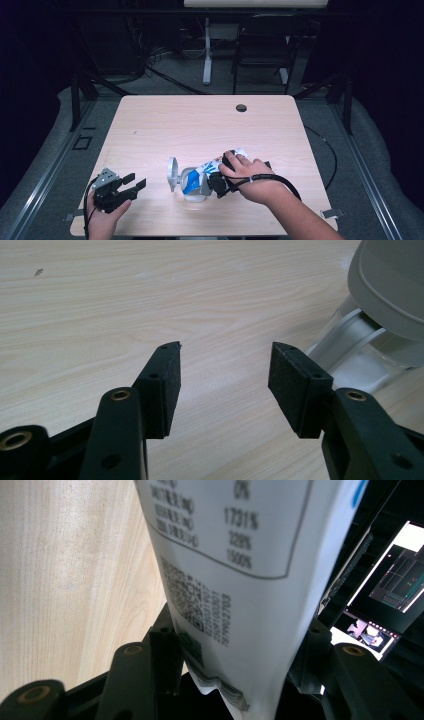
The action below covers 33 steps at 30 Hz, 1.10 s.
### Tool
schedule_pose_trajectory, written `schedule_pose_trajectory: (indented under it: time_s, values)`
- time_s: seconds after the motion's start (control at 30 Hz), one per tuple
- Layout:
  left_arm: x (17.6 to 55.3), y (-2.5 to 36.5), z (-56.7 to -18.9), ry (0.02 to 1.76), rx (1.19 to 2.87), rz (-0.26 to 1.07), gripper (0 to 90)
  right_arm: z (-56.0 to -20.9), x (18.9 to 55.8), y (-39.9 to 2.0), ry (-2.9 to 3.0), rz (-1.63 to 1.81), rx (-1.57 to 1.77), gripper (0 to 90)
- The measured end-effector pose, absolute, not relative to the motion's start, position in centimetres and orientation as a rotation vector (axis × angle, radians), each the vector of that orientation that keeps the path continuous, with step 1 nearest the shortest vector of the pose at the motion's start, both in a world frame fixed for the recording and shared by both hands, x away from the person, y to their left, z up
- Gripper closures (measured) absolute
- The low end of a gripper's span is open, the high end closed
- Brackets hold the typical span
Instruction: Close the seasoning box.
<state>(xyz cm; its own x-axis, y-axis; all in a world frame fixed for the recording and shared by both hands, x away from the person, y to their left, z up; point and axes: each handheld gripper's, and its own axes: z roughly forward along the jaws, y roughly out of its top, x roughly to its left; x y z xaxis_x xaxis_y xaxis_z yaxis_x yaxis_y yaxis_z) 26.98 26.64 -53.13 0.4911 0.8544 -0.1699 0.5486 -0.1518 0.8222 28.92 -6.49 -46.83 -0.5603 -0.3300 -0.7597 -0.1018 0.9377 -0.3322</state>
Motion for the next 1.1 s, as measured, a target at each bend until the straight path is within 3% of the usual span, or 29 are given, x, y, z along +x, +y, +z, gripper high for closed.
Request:
schedule_pose_trajectory:
  time_s: [1.1]
  values:
    - [27.01, 26.71, -53.18, 1.177, 1.827, 0.425, 47.3, -46.79, 28.95, -6.39, 2.15, -0.324, -0.315, 50.0]
